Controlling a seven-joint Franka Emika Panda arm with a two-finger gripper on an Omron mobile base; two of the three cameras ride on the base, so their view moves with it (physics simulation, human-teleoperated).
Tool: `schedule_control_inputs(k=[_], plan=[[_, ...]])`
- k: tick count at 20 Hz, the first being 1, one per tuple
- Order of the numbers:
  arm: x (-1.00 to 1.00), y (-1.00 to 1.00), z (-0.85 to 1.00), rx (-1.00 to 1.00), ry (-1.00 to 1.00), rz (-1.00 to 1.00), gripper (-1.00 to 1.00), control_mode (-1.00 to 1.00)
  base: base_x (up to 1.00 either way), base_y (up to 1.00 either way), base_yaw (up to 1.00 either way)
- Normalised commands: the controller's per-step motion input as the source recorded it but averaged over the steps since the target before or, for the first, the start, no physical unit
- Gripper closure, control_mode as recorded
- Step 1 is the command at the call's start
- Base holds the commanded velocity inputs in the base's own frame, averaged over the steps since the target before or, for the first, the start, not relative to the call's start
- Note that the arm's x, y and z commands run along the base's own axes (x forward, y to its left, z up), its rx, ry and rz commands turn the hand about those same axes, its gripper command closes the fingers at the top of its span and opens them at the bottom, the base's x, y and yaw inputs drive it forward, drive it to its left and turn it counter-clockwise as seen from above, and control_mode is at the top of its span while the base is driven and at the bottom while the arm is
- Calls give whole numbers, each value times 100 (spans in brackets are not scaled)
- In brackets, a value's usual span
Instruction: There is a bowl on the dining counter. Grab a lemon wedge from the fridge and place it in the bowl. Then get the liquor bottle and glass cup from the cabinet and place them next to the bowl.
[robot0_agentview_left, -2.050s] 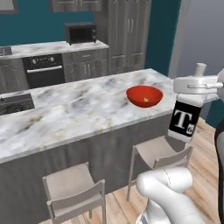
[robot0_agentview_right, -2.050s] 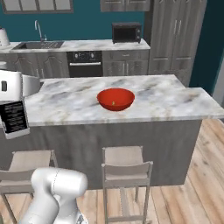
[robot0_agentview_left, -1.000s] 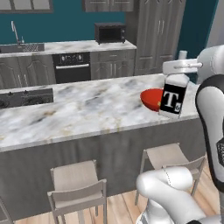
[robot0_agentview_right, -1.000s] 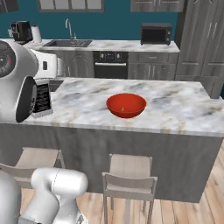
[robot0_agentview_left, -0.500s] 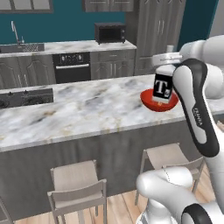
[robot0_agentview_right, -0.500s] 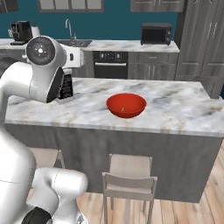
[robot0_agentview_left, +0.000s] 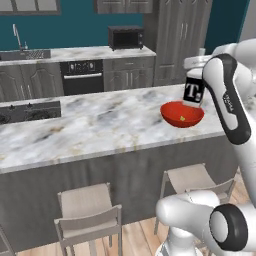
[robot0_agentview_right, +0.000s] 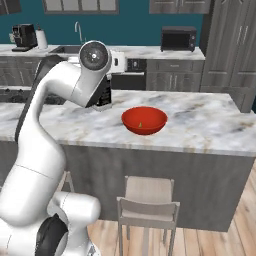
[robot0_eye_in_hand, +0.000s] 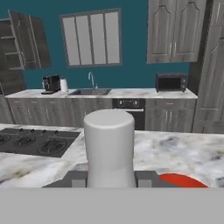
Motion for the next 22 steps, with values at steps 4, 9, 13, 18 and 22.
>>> schedule_control_inputs(k=[4, 9, 13, 18, 22], plan=[[65, -68, -2, 0, 0, 0, 100, -100, 0, 0, 0], [35, -87, -5, -1, 0, 0, 100, -100, 0, 0, 0], [18, -82, -18, -2, 0, 0, 100, -100, 0, 0, 0], [17, -65, -31, -2, 0, 0, 100, -100, 0, 0, 0], [30, -37, -46, -1, 0, 0, 100, -100, 0, 0, 0]])
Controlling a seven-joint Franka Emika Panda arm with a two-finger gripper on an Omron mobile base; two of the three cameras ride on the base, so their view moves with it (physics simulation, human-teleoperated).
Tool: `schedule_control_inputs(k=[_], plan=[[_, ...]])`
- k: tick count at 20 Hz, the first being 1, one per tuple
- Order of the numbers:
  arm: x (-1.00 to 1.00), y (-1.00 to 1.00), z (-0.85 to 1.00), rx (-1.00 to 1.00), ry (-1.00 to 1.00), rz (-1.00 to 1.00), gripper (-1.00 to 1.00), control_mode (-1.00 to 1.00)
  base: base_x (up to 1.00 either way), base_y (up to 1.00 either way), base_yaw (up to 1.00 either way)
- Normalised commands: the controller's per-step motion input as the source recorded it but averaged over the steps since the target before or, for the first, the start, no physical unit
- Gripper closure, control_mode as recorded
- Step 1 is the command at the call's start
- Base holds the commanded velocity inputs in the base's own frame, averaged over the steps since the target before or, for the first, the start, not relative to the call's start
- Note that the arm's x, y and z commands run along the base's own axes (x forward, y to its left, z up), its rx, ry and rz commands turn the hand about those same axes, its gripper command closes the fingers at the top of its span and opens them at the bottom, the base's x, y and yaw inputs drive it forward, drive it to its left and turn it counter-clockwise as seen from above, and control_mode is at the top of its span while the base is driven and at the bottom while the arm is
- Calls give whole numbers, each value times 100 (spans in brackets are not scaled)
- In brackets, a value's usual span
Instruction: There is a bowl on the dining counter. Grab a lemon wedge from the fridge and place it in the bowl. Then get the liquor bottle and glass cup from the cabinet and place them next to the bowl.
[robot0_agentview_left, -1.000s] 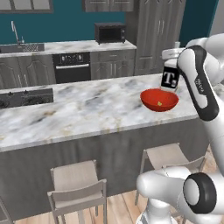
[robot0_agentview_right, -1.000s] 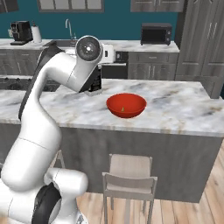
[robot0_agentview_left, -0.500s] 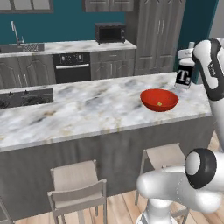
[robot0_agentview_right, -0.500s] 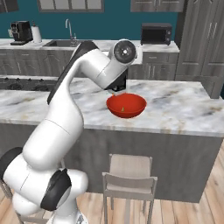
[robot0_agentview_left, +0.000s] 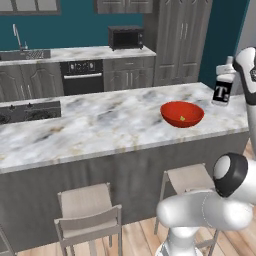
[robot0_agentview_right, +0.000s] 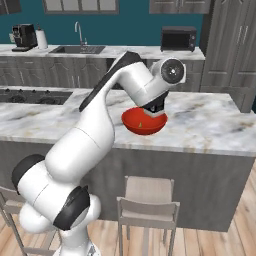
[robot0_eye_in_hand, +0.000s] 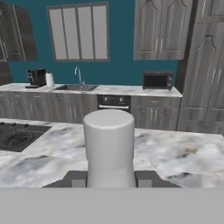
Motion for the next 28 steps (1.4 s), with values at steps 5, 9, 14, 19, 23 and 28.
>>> schedule_control_inputs(k=[5, 9, 14, 19, 23, 28], plan=[[23, -47, -44, -3, 0, 0, 100, -100, 0, 0, 0], [21, -46, -39, -5, 0, 0, 100, -100, 0, 0, 0], [22, -36, -37, -2, -1, 0, 100, -100, 0, 0, 0], [19, -24, -35, 0, -3, 0, 100, -100, 0, 0, 0], [21, -4, -29, 0, 0, 0, 100, -100, 0, 0, 0], [17, 0, -27, 0, 0, 0, 100, -100, 0, 0, 0]])
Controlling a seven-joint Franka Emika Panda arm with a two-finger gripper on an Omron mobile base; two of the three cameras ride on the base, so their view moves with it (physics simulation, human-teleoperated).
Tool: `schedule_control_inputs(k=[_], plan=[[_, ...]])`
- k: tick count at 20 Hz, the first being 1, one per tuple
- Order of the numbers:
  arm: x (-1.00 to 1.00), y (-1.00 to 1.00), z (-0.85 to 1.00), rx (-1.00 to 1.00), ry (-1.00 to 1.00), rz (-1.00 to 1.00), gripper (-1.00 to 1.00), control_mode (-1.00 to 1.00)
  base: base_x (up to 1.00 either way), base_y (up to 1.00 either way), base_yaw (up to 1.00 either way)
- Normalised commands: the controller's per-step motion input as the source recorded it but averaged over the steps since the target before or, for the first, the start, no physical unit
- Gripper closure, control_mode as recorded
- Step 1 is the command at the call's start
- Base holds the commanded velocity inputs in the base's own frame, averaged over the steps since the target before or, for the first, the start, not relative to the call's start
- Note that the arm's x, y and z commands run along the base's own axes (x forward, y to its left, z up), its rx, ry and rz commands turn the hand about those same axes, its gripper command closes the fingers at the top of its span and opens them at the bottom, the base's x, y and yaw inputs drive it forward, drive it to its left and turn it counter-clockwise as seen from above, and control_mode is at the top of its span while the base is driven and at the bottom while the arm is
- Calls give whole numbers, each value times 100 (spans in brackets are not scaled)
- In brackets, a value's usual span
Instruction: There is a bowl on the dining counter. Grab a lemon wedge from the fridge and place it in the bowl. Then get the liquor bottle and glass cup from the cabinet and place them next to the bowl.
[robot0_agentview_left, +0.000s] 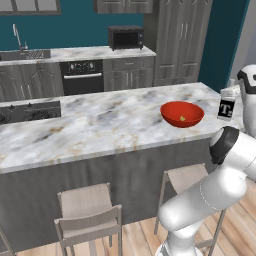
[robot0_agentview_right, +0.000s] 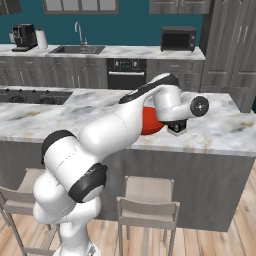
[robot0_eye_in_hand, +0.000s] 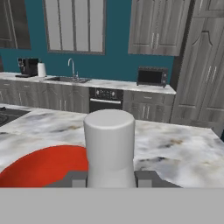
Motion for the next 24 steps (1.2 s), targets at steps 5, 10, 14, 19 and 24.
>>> schedule_control_inputs(k=[5, 10, 14, 19, 24], plan=[[33, 0, -24, 0, 0, 0, 100, -100, 0, 0, 0], [37, 0, -14, 1, 0, 0, 100, -100, 0, 0, 0], [43, -3, -12, 3, -1, 0, 100, -100, 0, 0, 0], [33, -16, -21, 5, 0, 0, 100, -100, 0, 0, 0], [29, -28, -26, 7, -1, 0, 100, -100, 0, 0, 0]])
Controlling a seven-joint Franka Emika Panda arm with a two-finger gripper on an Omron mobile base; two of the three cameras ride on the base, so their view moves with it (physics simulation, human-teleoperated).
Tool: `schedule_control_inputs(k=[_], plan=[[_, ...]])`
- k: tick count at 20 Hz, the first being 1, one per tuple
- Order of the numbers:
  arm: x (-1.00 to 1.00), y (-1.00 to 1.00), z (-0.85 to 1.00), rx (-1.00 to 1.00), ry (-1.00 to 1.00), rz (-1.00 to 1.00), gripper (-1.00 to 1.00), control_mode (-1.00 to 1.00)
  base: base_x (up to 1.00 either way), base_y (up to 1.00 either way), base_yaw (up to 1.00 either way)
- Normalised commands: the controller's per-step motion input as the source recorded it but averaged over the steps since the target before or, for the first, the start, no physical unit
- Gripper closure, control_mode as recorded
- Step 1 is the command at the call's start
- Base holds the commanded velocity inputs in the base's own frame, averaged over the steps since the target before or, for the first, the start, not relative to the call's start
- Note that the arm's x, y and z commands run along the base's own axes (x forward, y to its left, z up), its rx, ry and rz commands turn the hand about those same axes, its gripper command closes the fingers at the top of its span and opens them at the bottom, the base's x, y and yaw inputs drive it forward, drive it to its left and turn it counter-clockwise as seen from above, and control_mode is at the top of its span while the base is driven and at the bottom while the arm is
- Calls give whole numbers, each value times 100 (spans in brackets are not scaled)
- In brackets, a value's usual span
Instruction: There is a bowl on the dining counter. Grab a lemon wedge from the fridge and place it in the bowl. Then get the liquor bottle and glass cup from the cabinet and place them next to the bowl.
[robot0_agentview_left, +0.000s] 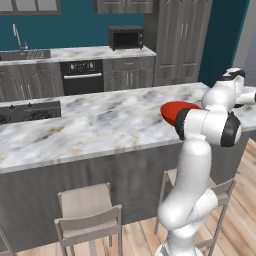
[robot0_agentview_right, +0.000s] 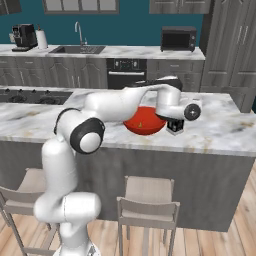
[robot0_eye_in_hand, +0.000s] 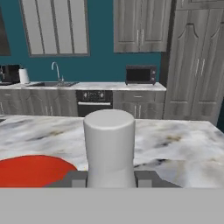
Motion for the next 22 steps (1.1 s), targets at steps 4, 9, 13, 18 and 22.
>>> schedule_control_inputs(k=[4, 9, 13, 18, 22], plan=[[23, -41, -23, 6, -2, 0, 100, -100, 0, 0, 0], [4, -38, -25, 4, -3, 0, 100, -100, 0, 0, 0], [0, -8, -33, 1, -1, 1, 100, -100, 0, 0, 0], [-5, 5, -34, 0, -4, 0, 100, -100, 0, 0, 0], [-14, 46, -32, 0, -5, 0, -100, -100, 0, 0, 0]])
